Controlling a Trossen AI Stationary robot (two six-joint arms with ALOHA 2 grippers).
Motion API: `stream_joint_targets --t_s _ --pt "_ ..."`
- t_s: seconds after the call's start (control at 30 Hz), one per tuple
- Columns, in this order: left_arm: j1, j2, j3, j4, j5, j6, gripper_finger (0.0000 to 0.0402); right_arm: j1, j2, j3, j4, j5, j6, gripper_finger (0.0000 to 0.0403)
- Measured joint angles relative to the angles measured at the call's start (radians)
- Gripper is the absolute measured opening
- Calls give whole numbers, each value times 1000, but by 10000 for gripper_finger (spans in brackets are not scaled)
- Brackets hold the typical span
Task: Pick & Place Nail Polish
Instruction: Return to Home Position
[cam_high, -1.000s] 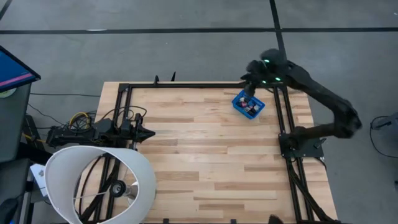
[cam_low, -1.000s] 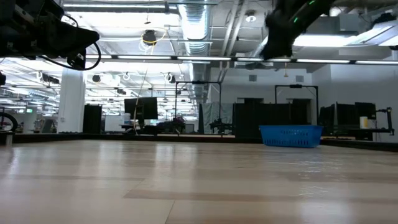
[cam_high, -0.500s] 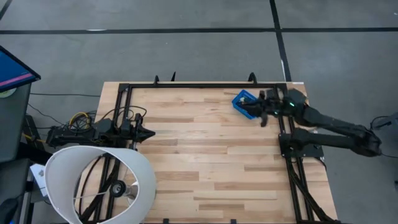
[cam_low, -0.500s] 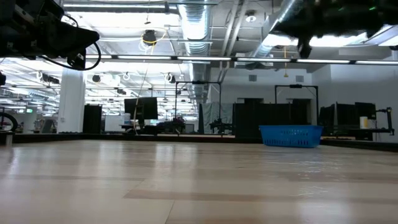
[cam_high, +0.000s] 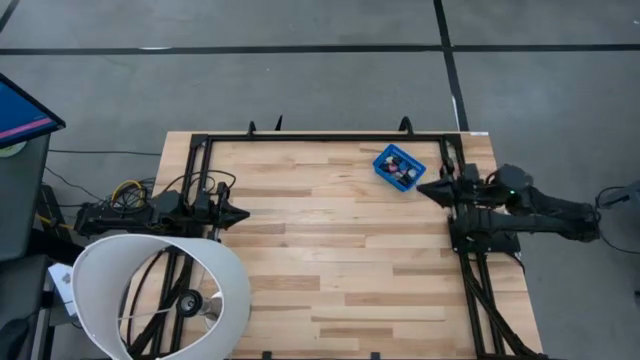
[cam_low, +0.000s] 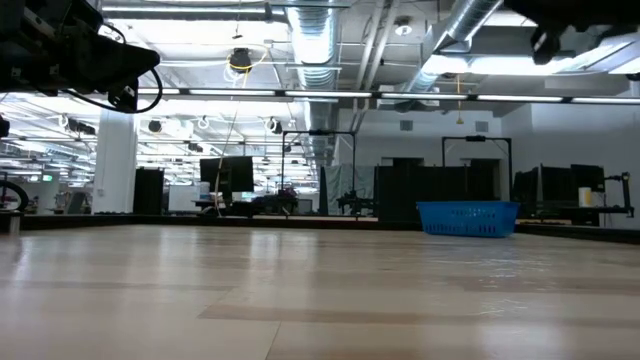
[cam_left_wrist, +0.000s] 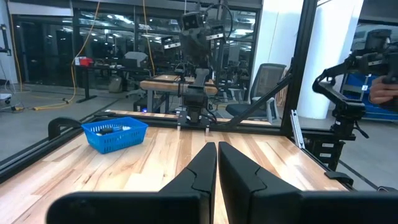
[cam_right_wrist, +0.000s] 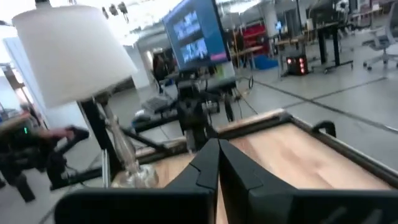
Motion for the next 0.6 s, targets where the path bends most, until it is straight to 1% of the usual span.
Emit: stream_joint_targets --t_s 0.13,0.2,0.27,0.4,0.47,0.6 --pt "0 0 0 0 0 0 11 24 -125 4 -69 45 -56 0" --pt "0 0 0 0 0 0 11 25 -180 4 -121 46 -95 0" --pt "0 0 0 0 0 0 11 25 -223 3 -166 45 -93 0" --pt "0 0 0 0 0 0 11 21 -235 -2 -219 66 -110 0" --pt "0 0 0 0 0 0 11 21 -229 -23 -163 70 -139 0" --pt "0 0 0 0 0 0 11 21 -236 -148 -59 72 -137 0"
